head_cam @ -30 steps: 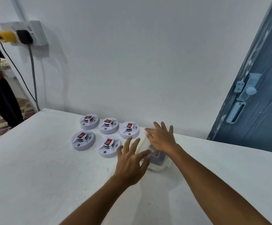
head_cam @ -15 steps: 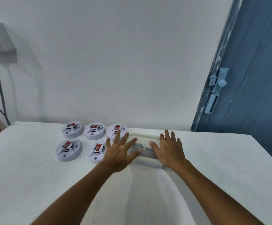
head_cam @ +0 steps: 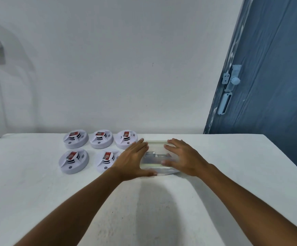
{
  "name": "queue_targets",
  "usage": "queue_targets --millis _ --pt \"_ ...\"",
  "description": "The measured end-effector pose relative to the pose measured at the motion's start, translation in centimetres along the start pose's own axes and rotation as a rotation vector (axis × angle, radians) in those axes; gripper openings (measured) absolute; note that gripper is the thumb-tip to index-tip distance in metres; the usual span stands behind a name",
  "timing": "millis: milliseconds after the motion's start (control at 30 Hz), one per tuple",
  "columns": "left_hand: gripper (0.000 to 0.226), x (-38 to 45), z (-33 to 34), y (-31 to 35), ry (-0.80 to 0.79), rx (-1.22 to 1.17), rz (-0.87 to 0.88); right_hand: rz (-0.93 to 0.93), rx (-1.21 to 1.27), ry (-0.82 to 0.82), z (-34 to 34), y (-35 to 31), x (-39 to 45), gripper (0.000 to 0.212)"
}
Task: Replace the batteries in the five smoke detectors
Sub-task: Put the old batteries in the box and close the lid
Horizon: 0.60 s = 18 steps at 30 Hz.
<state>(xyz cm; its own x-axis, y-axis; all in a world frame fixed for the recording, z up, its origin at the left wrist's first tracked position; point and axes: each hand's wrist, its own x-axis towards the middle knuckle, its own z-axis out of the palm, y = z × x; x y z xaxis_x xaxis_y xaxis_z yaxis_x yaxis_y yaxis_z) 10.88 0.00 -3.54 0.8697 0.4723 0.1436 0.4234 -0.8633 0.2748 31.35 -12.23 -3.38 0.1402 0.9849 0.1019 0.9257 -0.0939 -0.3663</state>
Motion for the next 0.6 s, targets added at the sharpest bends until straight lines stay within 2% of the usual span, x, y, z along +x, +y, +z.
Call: queue_targets --millis 67,133,300,600 --pt "0.114 0.0 -0.1 0.0 -0.010 -0.002 -0.005 -0.022 -0.029 -0.084 -0.1 0.1 -0.5 0.107" --pt "0.102 0.0 -0.1 0.0 0.035 -0.002 0.018 -0.026 -0.053 -0.107 -0.1 0.3 -0.6 0.116" --pt "0.109 0.0 0.6 -0.2 0.088 0.100 0.073 -0.031 -0.068 -0.073 -0.3 0.2 -0.3 0.106" --pt "0.084 0.6 2.6 -1.1 0.214 0.219 0.154 -0.065 -0.178 -0.014 -0.6 -0.9 -0.3 0.093"
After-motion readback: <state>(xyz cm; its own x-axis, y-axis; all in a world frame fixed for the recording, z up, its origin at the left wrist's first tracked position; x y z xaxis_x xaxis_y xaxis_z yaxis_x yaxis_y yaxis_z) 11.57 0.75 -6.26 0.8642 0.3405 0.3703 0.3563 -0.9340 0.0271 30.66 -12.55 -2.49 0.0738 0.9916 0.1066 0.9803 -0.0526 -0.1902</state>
